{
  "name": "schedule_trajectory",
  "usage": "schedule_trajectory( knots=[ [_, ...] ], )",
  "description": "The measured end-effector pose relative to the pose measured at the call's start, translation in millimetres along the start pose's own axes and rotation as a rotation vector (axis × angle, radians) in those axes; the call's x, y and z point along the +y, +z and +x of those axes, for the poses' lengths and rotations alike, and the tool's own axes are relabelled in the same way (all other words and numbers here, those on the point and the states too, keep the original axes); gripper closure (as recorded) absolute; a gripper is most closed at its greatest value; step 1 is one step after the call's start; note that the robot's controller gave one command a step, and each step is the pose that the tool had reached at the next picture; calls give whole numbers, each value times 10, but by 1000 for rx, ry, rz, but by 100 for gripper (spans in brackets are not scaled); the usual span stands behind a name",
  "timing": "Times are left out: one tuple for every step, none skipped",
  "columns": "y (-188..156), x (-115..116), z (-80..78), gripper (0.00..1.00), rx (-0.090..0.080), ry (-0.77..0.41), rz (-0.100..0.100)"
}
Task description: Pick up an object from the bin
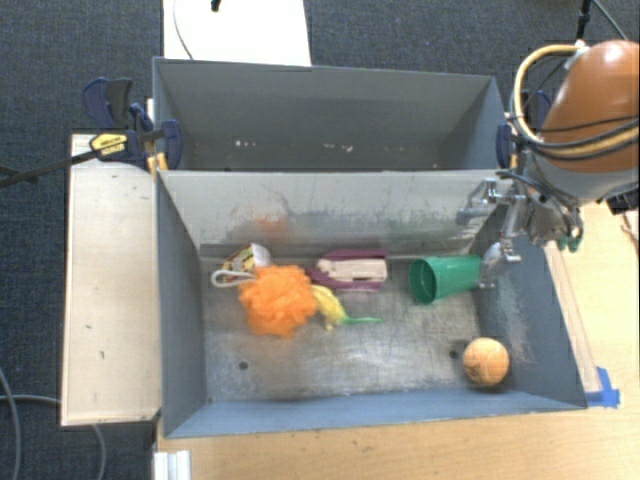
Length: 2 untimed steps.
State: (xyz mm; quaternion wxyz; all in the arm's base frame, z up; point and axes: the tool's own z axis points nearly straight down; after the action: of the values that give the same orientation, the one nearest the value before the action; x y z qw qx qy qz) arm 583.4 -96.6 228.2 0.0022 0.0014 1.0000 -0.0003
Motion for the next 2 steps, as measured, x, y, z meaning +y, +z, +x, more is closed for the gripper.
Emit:
schedule_trajectory(
  knots=[
    [781, -43, -47, 0, -4, 81, 0],
    [1223, -65, -34, 0, 5, 96, -1]
  ],
)
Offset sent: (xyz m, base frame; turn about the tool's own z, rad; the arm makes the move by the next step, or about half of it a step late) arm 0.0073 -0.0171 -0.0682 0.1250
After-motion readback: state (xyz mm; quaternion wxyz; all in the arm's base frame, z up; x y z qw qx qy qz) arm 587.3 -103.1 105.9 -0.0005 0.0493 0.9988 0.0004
